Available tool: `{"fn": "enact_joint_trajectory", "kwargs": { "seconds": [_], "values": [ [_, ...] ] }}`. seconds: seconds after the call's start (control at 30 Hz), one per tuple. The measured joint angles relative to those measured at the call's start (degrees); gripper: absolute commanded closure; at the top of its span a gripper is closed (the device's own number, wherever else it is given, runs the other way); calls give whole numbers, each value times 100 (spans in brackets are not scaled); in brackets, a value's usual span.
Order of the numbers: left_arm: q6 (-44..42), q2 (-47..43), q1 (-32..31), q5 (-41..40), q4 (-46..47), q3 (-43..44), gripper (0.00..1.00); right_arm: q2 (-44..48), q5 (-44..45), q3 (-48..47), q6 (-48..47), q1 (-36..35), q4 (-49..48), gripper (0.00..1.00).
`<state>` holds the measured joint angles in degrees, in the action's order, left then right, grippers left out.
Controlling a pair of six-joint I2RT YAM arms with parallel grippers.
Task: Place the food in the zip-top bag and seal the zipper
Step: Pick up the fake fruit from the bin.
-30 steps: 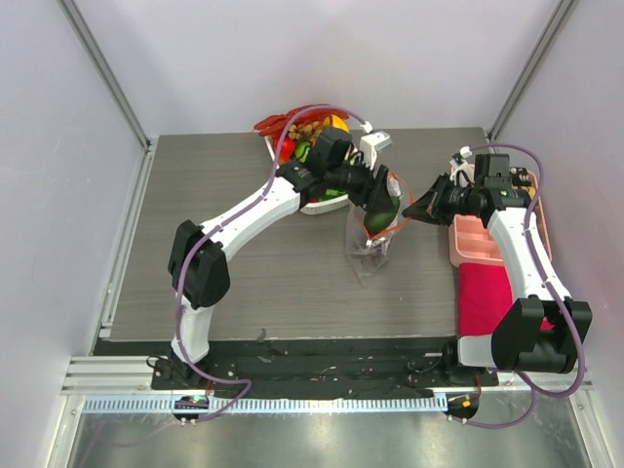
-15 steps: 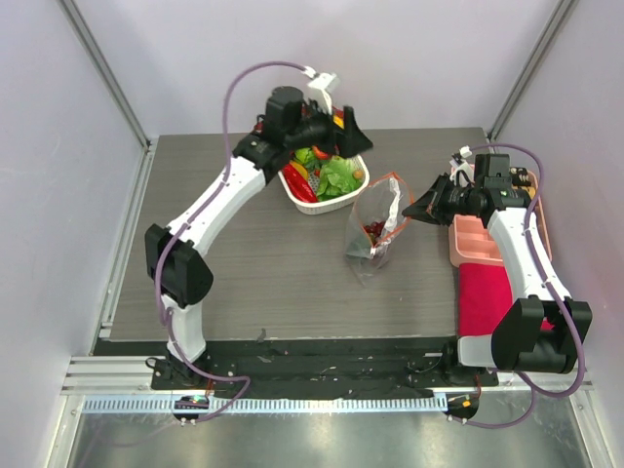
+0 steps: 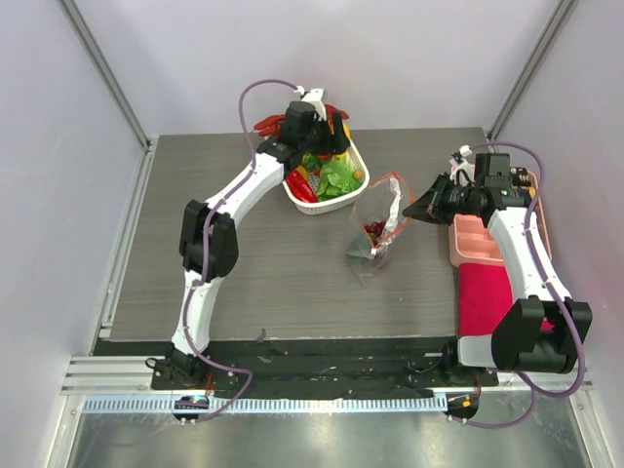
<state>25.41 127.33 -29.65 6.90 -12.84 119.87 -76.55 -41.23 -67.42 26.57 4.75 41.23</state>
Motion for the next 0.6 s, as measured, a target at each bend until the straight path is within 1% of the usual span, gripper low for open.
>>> {"fn": "enact_joint_trajectory", "kwargs": {
  "seconds": [0.2,0.33,0.6],
  "values": [
    [-68,295,83,-348,13,-35,34,0,2,-50,-94,0,66,99],
    [-348,267,173,-466,72,-219,34,0,0,-52,-127,0,85,99],
    [-1250,-195,297,-1469,17,-1137,34,0,-7,-52,-208,0,92,99]
  ]
}}
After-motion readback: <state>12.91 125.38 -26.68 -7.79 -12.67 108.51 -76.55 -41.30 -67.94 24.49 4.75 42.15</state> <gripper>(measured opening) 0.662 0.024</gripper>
